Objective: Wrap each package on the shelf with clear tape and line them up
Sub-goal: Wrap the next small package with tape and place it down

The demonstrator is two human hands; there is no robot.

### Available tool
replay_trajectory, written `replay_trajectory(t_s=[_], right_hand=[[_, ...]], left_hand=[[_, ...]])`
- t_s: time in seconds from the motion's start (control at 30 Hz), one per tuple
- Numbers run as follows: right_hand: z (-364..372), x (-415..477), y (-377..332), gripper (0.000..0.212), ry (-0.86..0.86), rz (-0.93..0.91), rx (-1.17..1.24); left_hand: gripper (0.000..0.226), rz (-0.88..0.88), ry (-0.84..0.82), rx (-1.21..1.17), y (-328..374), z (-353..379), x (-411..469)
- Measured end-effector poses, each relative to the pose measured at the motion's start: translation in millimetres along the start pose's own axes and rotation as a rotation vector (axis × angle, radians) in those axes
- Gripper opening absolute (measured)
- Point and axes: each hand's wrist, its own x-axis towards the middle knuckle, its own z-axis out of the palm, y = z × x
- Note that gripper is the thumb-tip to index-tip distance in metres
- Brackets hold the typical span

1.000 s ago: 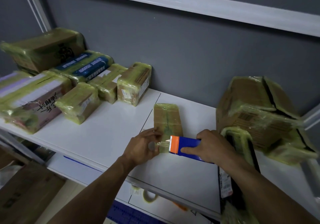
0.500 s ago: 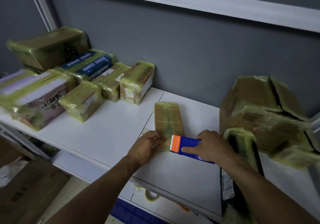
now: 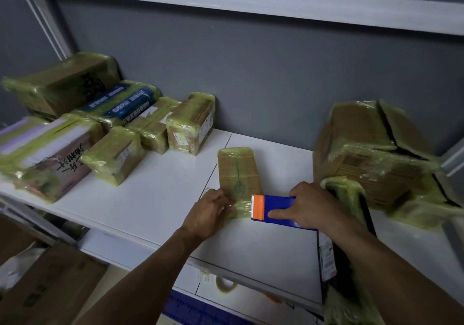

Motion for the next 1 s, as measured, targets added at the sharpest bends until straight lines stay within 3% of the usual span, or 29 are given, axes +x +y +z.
replay_trajectory(t_s=[0.27,0.37,0.8,0.9,1.0], right_hand=[[15.0,4.1,-11.6,0.064,-0.036,-0.021,-0.003],[20.4,7.0,-18.6,0.069,-0.045,-0.022,-0.023],[10.6,3.4,-12.8,0.067,-0.099,-0.016,0.024],[-6.0,0.8,-3.5,0.071,-0.029,-0.002,-0.003],[-10.2,0.3,-2.5,0.067,-0.013,0.008,-0.055]], left_hand=[[0.026,-0.071,-0.183,0.13,-1.4,-12.2,-20.9],[0.042,-0.115,-0.237,0.123,5.6,-13.5,-23.0],[0.024,-0.086,-0.146,0.125,12.6,-20.5,-10.3],[0.016,-0.119,-0.07,0.109,10.8,-27.4,-13.2],[0.027,-0.121,-0.121,0.154,14.8,-27.3,-10.9]])
